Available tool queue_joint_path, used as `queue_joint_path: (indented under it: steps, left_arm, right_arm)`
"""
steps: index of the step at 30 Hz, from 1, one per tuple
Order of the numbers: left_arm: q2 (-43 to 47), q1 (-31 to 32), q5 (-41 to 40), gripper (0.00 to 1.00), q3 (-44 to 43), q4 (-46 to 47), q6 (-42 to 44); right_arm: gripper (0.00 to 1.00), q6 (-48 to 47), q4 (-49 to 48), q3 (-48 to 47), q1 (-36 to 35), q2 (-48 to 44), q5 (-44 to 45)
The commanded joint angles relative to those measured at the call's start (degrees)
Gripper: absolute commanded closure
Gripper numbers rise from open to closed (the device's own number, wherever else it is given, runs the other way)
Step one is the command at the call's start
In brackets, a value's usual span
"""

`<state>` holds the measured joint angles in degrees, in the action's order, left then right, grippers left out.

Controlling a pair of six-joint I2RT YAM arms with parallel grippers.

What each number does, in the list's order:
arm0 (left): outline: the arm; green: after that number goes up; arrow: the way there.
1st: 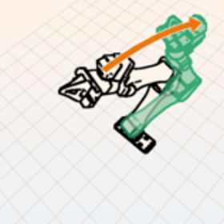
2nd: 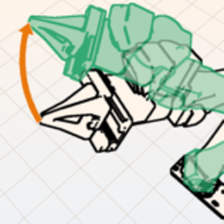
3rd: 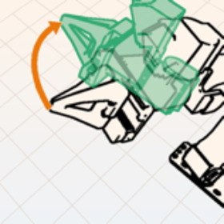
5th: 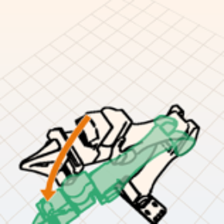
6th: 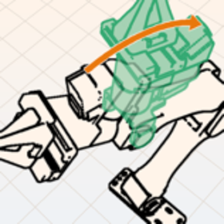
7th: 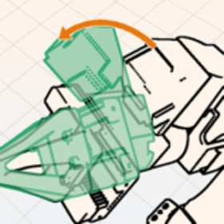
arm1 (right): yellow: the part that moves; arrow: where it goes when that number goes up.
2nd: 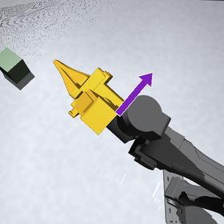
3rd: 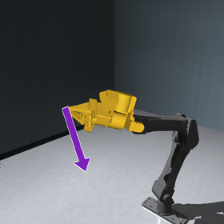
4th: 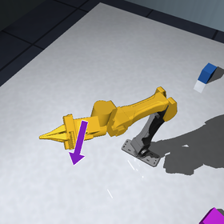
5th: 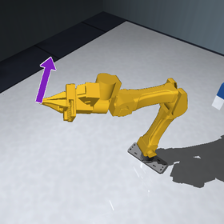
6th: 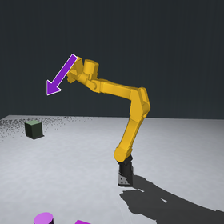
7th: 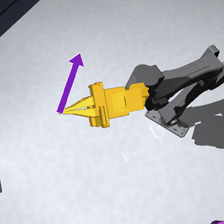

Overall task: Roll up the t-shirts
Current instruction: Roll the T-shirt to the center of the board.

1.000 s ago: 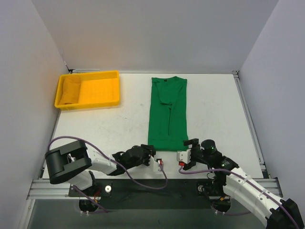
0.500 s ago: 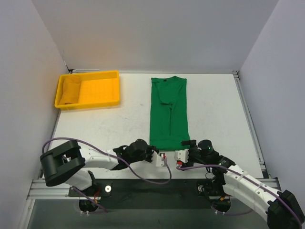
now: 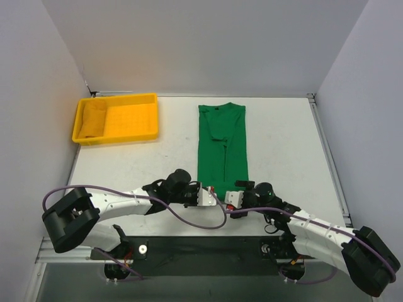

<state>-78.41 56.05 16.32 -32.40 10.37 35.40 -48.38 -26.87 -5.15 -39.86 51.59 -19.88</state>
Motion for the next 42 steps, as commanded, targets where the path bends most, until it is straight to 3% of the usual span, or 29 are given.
queue_joint_path:
  steps: [1, 4, 7, 10, 11, 15, 18, 19, 22, 26, 28, 29, 30, 35, 42]
  left_arm:
    - [2.03, -2.08, 5.92, 0.98, -3.54, -2.37, -4.19]
    - [1.95, -2.88, 6.27, 0.99, -4.33, -2.37, -5.42]
    - [1.77, -3.58, 6.97, 0.99, -4.69, -2.2, -6.3]
    - [1.68, -4.11, 6.97, 0.99, -4.86, -2.63, -7.35]
    - [1.6, -4.46, 6.97, 0.99, -4.86, -2.64, -7.62]
    - [1.86, -5.43, 6.54, 0.98, -5.04, -3.16, -8.15]
    - [3.52, -5.6, 2.5, 0.73, -3.9, -1.94, -8.68]
    - [4.22, -5.52, 1.8, 0.61, -2.16, 0.07, -8.24]
    - [7.65, -4.64, -0.67, 0.39, 1.19, 5.6, -6.93]
    - [9.07, -2.18, -1.64, 0.23, 4.63, 9.14, -4.99]
    - [8.02, -0.86, -1.64, 0.23, 4.54, 9.84, -5.95]
    - [7.58, -0.42, -1.64, 0.09, 4.37, 10.1, -6.39]
    - [6.7, 0.37, -1.55, 0.03, 4.54, 10.37, -6.92]
    - [6.43, 1.87, -4.89, 0.03, 6.56, 15.11, -8.24]
    - [9.16, 3.62, -4.62, 0.07, 10.87, 15.82, -2.71]
  right_arm:
    - [0.19, 1.45, -3.71, 0.23, -0.66, 5.35, 2.39]
    - [0.21, 0.57, -5.38, 0.4, -0.75, 7.55, 3.0]
    - [0.31, -1.1, -4.42, -0.04, -0.84, 8.96, 2.3]
    - [0.45, -1.36, -1.52, -1.79, -0.75, 9.23, 1.6]
    - [0.55, -1.37, 0.05, -2.67, -0.84, 9.23, 1.34]
    - [0.8, -0.75, 4.45, -5.13, -0.75, 10.72, 0.72]
    - [0.93, -0.23, 8.58, -7.15, -0.31, 11.6, -0.86]
    - [0.95, 0.12, 9.64, -8.72, 0.04, 11.95, -1.3]
    - [0.98, 0.83, 13.86, -10.93, 1.8, 11.95, -4.37]
    - [0.98, 1.71, 17.2, -12.34, 2.68, 11.87, -5.87]
    - [0.98, 1.71, 17.38, -12.43, 2.68, 11.86, -6.22]
    - [0.99, 1.97, 17.47, -12.6, 2.77, 11.86, -6.22]
    - [0.99, 2.24, 17.56, -12.69, 2.77, 12.04, -5.96]
    - [0.99, 5.14, 17.9, -12.87, 3.03, 11.6, -4.82]
    - [0.99, 7.16, 18.26, -13.31, 3.56, 11.69, -4.47]
